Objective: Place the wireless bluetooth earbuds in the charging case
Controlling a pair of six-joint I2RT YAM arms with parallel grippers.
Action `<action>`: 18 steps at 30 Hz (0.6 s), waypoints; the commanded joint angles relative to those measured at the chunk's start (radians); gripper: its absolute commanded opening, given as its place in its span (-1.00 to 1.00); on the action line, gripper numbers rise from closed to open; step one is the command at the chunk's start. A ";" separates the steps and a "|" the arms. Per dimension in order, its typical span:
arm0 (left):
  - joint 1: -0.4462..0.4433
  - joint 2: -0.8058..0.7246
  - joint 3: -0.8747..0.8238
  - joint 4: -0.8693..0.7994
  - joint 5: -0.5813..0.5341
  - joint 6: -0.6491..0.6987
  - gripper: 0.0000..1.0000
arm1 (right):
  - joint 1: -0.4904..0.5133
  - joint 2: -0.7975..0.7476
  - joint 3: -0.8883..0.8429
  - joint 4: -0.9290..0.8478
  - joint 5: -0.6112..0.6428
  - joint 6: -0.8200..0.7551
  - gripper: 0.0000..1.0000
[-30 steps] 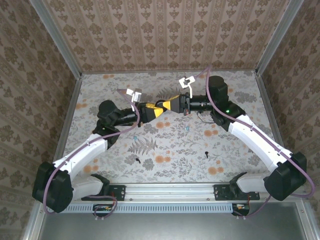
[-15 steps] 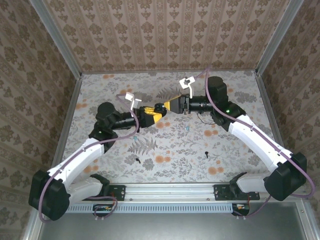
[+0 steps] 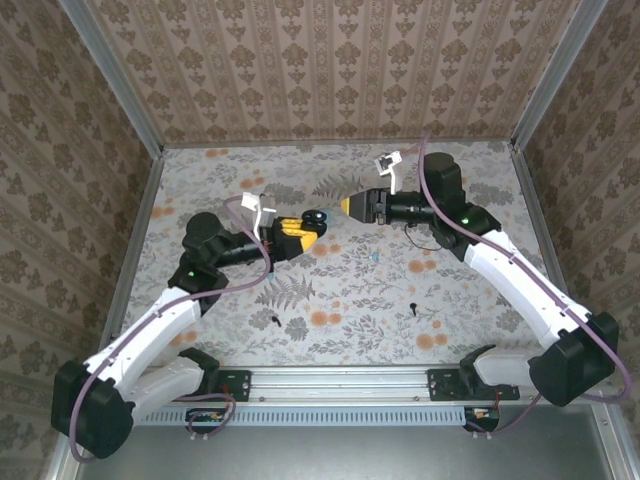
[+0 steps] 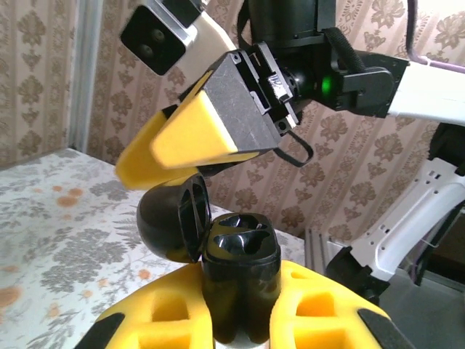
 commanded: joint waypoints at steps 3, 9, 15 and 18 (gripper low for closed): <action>0.043 -0.145 -0.042 -0.236 -0.089 0.138 -1.00 | 0.000 -0.025 -0.054 -0.115 0.195 0.034 0.09; 0.127 -0.354 -0.035 -0.514 -0.184 0.221 -1.00 | 0.124 0.104 -0.048 -0.236 0.387 0.007 0.08; 0.132 -0.527 0.026 -0.763 -0.320 0.304 -1.00 | 0.333 0.337 0.040 -0.237 0.473 0.026 0.05; 0.131 -0.592 0.046 -0.815 -0.360 0.310 -1.00 | 0.430 0.477 0.139 -0.263 0.497 0.031 0.03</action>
